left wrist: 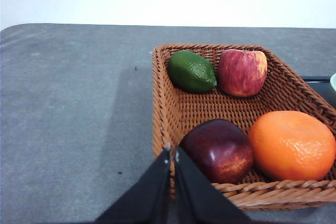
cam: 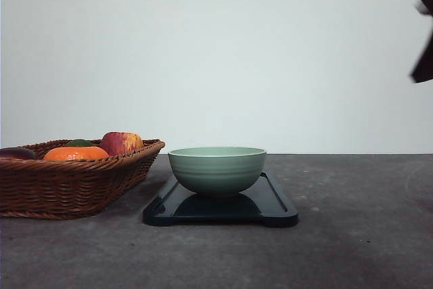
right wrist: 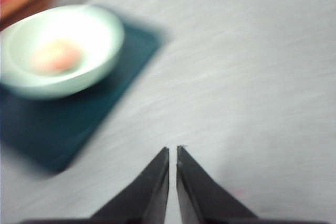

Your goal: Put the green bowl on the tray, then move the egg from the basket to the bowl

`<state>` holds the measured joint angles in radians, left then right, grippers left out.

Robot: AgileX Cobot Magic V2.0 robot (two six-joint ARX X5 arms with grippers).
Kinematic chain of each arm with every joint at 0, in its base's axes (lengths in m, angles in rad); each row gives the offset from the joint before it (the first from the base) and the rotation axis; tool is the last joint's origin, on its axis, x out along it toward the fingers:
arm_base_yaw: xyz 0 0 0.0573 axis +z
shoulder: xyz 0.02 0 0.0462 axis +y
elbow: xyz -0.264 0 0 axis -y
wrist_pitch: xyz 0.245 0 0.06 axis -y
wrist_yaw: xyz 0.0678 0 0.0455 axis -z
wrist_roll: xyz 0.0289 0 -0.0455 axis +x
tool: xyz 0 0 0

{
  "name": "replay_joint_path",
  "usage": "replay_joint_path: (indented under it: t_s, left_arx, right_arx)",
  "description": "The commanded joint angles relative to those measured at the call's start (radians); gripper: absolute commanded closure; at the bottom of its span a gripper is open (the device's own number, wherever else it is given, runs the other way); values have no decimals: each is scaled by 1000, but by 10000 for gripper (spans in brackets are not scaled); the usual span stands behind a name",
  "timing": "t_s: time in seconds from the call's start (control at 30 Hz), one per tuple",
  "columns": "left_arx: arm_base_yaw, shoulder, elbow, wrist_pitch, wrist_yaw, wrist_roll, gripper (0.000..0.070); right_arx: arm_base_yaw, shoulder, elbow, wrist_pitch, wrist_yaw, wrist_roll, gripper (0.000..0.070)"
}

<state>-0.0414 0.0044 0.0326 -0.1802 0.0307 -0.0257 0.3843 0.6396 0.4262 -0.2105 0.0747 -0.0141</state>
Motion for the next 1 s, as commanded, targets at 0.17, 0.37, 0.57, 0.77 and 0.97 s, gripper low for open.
replay_joint_path:
  t_s: [0.17,0.37,0.57,0.77,0.97]
  left_arx:
    - [2,-1,-19,-6,-2,10,700]
    - [2,-1,-19,-6,-2,10,700]
    - [2,-1,-19,-6,-2,10,700]
    - [2,-1,-19,-6,-2,10,700]
    - [2,-1,-19,-6,-2,10,700]
  right_arx:
    - [-130,-280,-246,148,12,-31,684]
    - [-227,-540,-375,149,4,-27,684]
    - [-264,-636,-415,125,4,-19,684]
    - [-264,-636,-415,123,-7,13,684]
    - [-262,-636,-415,136,-5,13,684]
